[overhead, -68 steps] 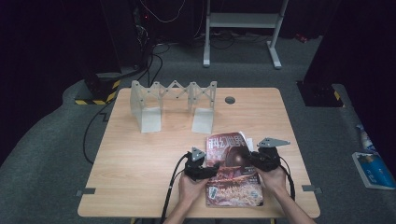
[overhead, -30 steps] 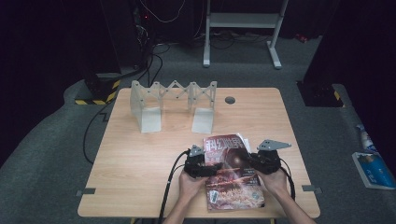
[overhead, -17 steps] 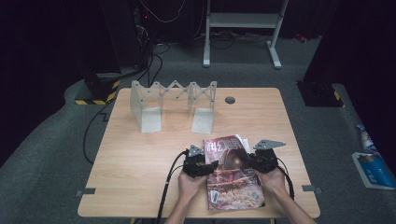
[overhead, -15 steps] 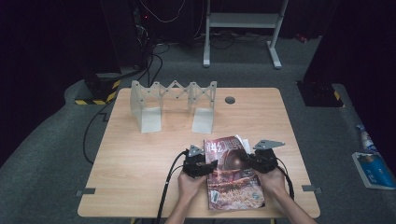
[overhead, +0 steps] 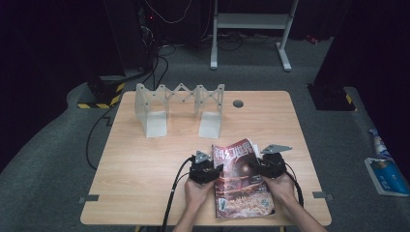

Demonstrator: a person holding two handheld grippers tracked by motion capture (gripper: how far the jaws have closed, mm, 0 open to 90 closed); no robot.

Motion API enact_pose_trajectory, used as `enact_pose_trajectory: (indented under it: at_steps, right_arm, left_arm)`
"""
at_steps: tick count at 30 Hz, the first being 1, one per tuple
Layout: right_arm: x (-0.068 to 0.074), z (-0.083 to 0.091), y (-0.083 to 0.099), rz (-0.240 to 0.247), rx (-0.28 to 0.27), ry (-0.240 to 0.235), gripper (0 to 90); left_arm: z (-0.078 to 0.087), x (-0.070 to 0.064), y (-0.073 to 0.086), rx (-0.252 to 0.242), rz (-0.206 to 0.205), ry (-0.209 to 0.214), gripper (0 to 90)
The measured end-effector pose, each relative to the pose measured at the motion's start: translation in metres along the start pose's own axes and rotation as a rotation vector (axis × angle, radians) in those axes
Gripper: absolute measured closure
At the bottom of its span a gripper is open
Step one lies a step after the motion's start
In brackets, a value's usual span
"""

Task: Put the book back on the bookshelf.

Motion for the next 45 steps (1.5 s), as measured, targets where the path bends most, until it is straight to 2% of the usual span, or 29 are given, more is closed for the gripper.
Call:
enact_pose_trajectory:
  at_steps: [9,12,13,16,21,23,26,33,43,45]
  right_arm:
    - [-0.016,0.007,0.007,-0.023,0.01,0.092,52.7]
    - [-0.026,0.016,0.008,-0.041,-0.018,0.132,58.1]
    - [-0.028,0.019,0.008,-0.051,-0.022,0.139,61.9]
    - [-0.036,0.028,0.01,-0.036,-0.029,0.171,77.2]
    - [-0.047,0.031,0.022,-0.023,0.024,0.223,89.1]
    - [-0.05,0.029,0.028,-0.032,0.047,0.233,89.5]
    - [-0.054,0.025,0.037,-0.043,0.076,0.239,89.7]
    - [-0.053,0.025,0.037,-0.037,0.07,0.245,89.7]
    - [-0.035,0.015,0.033,0.007,0.068,0.199,89.7]
    - [-0.031,0.014,0.033,0.014,0.076,0.206,89.7]
  left_arm:
    - [0.0,-0.001,0.0,-0.006,0.002,-0.007,57.7]
    - [0.0,-0.001,0.0,-0.005,-0.001,-0.009,57.5]
    - [0.0,0.0,0.001,-0.002,-0.004,-0.009,57.5]
    - [0.0,-0.001,0.0,-0.006,-0.005,-0.014,57.2]
    - [0.001,-0.001,0.001,-0.009,-0.002,-0.018,56.8]
    - [0.001,0.0,0.001,-0.009,-0.003,-0.019,56.8]
    - [0.001,0.0,0.001,-0.007,-0.005,-0.02,56.7]
    - [0.001,-0.001,0.0,-0.011,-0.006,-0.019,56.4]
    - [0.001,-0.001,0.001,-0.009,-0.006,-0.012,54.7]
    - [0.001,-0.001,0.001,-0.007,-0.011,-0.008,53.1]
Point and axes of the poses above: each handheld gripper's, and its own axes: z roughly backward along the jaws, y roughly out of its underside, x roughly to its left, the point moved 9 cm from there along -z, roughly forward along the jaws, and after that the axes turned 11 degrees about -x, right-handed, at the moved point
